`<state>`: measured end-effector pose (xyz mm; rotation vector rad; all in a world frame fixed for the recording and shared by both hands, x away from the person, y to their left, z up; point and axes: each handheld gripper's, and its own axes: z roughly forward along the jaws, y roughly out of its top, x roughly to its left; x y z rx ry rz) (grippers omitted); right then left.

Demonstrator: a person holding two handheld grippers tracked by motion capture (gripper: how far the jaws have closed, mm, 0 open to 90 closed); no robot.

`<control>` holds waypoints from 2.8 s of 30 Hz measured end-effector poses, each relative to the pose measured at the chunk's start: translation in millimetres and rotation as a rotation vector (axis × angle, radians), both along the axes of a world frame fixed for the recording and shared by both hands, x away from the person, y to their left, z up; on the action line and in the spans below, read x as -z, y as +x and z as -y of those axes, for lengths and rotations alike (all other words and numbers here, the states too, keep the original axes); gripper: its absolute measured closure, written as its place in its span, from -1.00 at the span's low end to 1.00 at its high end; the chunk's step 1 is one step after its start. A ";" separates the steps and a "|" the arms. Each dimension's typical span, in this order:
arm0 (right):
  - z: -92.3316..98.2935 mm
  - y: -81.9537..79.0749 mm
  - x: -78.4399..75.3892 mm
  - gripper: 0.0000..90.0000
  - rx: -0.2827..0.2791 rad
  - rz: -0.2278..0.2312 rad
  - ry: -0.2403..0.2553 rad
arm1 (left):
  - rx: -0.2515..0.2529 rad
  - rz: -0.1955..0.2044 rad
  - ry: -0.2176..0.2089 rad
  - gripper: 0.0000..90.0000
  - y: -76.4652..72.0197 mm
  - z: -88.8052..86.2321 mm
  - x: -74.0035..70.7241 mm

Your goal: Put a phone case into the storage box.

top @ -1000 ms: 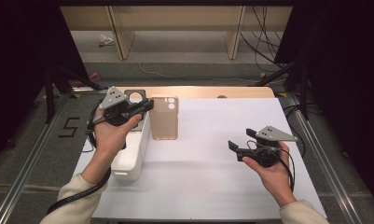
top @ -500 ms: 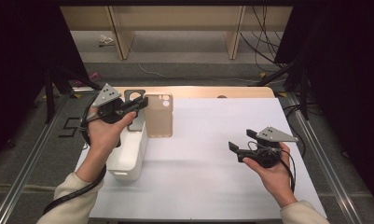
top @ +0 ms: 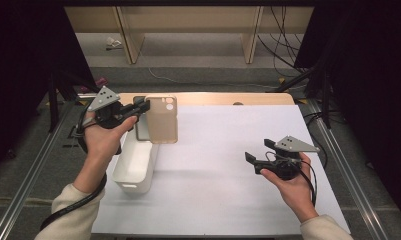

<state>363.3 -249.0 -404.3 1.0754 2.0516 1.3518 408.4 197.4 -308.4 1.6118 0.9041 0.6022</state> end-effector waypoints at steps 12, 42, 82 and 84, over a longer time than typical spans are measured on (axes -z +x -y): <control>0.3 0.2 0.3 -0.64 0.000 0.000 0.001 | -0.010 -0.003 0.016 0.84 2.1 -10.0 -1.8; 0.3 0.4 0.5 -0.63 -0.001 0.000 0.001 | -0.057 -0.020 0.020 0.84 15.8 -43.7 6.2; 0.2 0.5 0.7 -0.63 0.001 0.002 0.004 | -0.124 0.005 0.059 0.84 34.7 -50.8 15.4; 0.1 0.5 0.8 -0.63 0.002 0.002 0.003 | -0.132 0.001 0.057 0.84 36.3 -51.8 17.5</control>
